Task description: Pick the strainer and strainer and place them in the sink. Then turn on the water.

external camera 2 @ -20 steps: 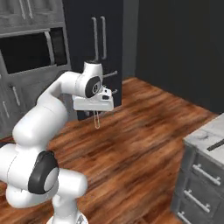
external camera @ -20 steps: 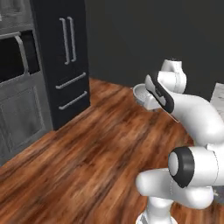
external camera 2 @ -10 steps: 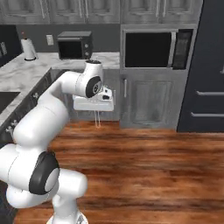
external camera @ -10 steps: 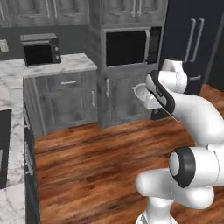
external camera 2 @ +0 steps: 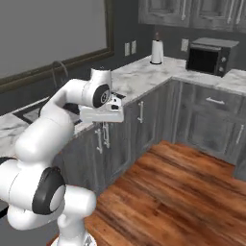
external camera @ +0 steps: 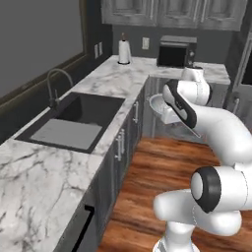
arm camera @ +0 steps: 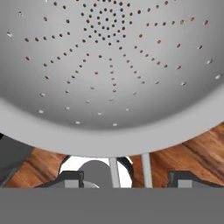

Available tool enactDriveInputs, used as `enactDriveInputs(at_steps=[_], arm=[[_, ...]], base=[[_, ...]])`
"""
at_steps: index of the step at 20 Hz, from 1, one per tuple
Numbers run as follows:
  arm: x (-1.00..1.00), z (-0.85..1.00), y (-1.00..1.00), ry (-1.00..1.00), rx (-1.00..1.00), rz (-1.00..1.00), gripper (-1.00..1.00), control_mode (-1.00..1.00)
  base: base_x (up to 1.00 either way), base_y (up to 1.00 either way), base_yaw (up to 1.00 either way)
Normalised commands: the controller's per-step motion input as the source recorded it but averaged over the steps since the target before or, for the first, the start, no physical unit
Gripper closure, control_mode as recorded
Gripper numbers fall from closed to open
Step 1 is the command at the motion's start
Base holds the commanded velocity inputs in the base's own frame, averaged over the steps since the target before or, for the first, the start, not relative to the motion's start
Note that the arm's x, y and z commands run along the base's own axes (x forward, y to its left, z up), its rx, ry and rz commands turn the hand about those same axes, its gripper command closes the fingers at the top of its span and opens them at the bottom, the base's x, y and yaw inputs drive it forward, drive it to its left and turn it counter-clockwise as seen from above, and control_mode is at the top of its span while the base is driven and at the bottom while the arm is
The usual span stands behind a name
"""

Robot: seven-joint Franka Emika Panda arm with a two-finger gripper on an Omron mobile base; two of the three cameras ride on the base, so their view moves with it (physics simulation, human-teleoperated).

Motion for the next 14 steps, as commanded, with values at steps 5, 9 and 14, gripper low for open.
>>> enactDriveInputs(at_steps=[5,9,14], arm=[[0.00,0.00,0.00,0.00,0.00,0.00,1.00,1.00],[0.00,0.00,0.00,0.00,0.00,0.00,1.00,1.00],[0.00,0.00,0.00,0.00,0.00,0.00,1.00,1.00]], base=[[0.24,-0.29,0.83],[0.06,-0.94,0.54],[0.00,-1.00,0.26]])
